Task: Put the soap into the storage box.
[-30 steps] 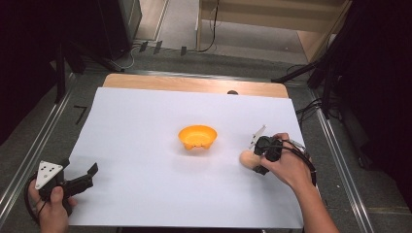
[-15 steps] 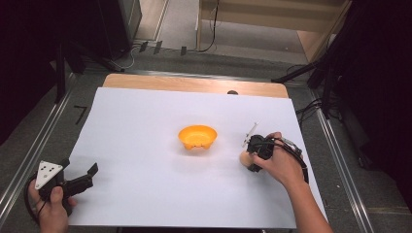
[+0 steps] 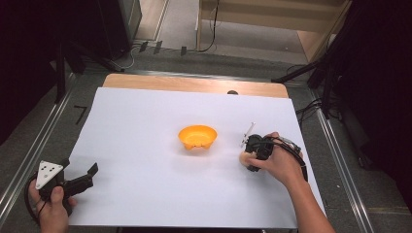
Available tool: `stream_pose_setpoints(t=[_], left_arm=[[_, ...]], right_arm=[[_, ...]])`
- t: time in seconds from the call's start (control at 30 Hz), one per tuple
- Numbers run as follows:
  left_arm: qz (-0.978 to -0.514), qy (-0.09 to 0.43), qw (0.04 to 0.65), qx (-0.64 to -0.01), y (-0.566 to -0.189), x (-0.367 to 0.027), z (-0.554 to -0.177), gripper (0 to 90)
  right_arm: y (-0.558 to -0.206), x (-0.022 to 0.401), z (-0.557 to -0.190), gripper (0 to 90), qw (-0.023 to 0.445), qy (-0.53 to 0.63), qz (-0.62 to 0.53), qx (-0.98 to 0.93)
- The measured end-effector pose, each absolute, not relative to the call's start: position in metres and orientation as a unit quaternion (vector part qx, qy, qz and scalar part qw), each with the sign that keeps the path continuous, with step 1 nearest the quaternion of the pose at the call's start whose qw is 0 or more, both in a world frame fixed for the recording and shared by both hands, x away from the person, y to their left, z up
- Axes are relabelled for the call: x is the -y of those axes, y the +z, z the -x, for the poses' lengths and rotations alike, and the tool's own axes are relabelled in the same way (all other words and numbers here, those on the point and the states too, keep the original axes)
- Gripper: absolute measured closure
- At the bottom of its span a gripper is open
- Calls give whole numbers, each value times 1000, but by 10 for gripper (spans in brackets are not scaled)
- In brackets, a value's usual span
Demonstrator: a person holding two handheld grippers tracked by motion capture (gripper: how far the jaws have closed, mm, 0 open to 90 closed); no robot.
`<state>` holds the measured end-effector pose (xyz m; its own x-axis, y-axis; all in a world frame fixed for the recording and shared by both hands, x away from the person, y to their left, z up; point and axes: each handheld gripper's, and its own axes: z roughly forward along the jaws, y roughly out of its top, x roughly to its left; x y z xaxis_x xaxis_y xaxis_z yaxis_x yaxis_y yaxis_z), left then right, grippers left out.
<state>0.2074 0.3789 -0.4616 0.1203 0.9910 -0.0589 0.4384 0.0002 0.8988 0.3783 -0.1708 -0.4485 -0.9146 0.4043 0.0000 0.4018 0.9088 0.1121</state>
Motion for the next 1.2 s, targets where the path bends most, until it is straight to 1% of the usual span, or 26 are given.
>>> stream_pose_setpoints(t=[0.2, 0.47, 0.5, 0.53, 0.83, 1.2], left_arm=[[-623, 333, 414, -574, -462, -379, -208, 44], [-624, 333, 415, -573, -462, -379, -207, 44], [-624, 333, 415, -573, -462, -379, -207, 44], [-624, 332, 415, -573, -462, -379, -207, 44], [-624, 332, 415, -573, -462, -379, -207, 44], [-623, 333, 416, -572, -462, -379, -207, 44]], right_arm=[[-443, 169, -382, 334, 16, 60, -195, -979], [-410, 159, -391, 334, 24, 78, -172, -982], [-410, 159, -391, 334, 24, 78, -172, -982], [-402, 156, -393, 334, 26, 80, -169, -982], [-376, 143, -405, 334, 38, 81, -146, -985], [-357, 119, -414, 334, 46, 86, -120, -988]])
